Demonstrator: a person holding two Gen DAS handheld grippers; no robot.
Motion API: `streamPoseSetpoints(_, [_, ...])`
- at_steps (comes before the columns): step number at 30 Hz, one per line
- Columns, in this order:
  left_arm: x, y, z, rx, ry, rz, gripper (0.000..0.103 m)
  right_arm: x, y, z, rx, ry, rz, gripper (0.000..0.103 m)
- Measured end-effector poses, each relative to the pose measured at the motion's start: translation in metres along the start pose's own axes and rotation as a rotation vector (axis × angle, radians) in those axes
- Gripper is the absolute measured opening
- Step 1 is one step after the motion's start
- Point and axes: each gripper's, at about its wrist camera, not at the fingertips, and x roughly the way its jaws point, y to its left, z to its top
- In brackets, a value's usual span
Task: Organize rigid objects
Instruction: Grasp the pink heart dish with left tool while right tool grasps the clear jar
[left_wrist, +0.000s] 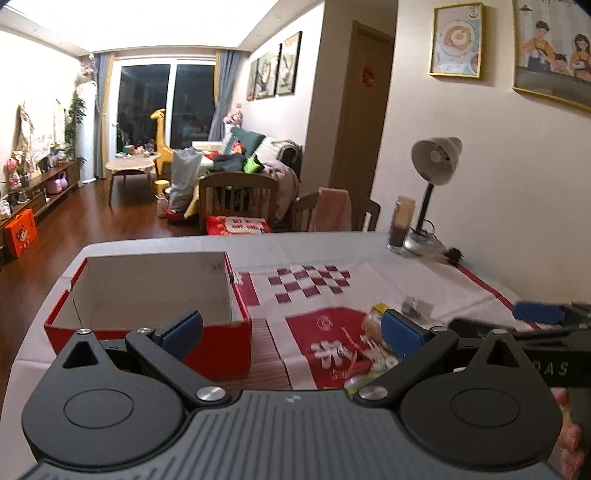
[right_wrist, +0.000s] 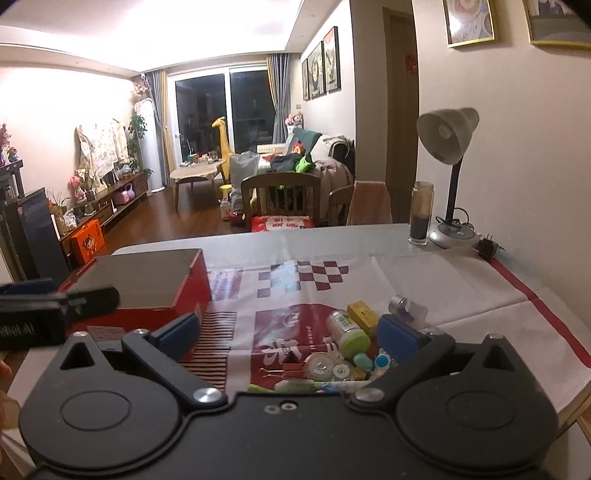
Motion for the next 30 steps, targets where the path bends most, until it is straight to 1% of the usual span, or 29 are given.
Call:
streamPoseSetpoints(3, [0.019,-0.006,0.007,0.012,-0.008,0.017,0.103,0.02,-0.019,0.003,0.0,0.033,0.014,0.102])
streamPoseSetpoints(6, [0.046,-0.015,0.008,0.025,0.027,0.001,0.103,0.043,-0.047,0.008,0.003,0.067,0.022,0.102])
streamPoseSetpoints(10, [0.085,-0.028,0.003,0.038,0.103,-0.047,0.103,0.08,-0.09,0.018,-0.011,0.119,0.031,0.102])
streamPoseSetpoints(14, [0.123,-0.038,-0.014,0.035,0.217,-0.068,0.103,0.119,-0.126,0.027,-0.029,0.153,0.039,0.101])
streamPoseSetpoints(17, [0.14,-0.045,-0.032,0.057,0.29,-0.037,0.103,0.148,-0.147,0.03,-0.054,0.179,0.048,0.099])
streamPoseSetpoints(19, [0.149,-0.05,-0.047,0.082,0.346,-0.022,0.103,0.171,-0.16,0.032,-0.078,0.208,0.049,0.096])
streamPoseSetpoints(21, [0.154,-0.054,-0.059,0.082,0.395,-0.023,0.103,0.193,-0.171,0.032,-0.103,0.24,0.057,0.092])
streamPoseSetpoints(23, [0.156,-0.058,-0.07,0.074,0.432,-0.019,0.103,0.215,-0.182,0.03,-0.143,0.267,0.063,0.091])
streamPoseSetpoints(26, [0.157,-0.069,-0.082,0.066,0.465,-0.016,0.103,0.24,-0.19,0.025,-0.191,0.308,0.07,0.088])
streamPoseSetpoints(28, [0.159,-0.076,-0.086,0.067,0.474,-0.018,0.103,0.252,-0.194,0.022,-0.216,0.328,0.076,0.087])
streamPoseSetpoints(30, [0.163,-0.084,-0.09,0.077,0.486,-0.02,0.103,0.261,-0.199,0.019,-0.224,0.35,0.09,0.084])
